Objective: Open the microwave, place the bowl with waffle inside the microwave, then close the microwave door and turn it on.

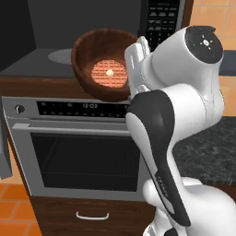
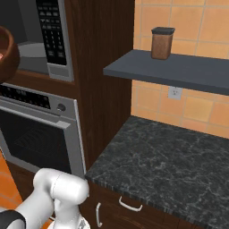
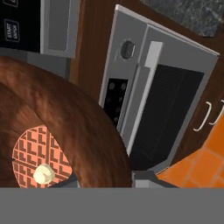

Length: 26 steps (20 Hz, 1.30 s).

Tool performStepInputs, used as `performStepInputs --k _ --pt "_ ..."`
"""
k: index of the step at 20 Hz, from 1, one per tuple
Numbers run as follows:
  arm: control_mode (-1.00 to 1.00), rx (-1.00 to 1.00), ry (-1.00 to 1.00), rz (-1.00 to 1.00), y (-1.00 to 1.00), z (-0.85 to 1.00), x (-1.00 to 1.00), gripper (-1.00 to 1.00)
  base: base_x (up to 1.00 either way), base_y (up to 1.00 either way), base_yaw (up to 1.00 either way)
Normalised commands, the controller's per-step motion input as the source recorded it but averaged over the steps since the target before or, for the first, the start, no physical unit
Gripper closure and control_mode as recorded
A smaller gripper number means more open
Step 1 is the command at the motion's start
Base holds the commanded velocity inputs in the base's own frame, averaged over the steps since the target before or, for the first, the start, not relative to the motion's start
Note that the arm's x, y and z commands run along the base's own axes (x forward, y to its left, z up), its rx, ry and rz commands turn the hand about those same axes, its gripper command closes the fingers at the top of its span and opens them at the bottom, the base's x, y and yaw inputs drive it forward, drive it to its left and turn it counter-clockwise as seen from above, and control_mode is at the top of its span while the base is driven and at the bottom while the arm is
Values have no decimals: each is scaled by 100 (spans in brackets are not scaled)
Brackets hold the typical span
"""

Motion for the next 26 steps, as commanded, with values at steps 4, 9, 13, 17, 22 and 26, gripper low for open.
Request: performStepInputs --k 4,9,13,17,22,26 --pt "-100 1 -1 0 14 1 52 100 0 0 0" --pt "-100 0 1 0 25 2 45 100 0 0 0" --pt "-100 0 0 0 25 1 41 100 0 0 0" --pt "-100 0 0 0 16 1 47 100 0 0 0" --pt "-100 0 0 0 0 6 69 100 0 0 0" --pt "-100 -2 0 0 3 29 73 100 0 0 0"
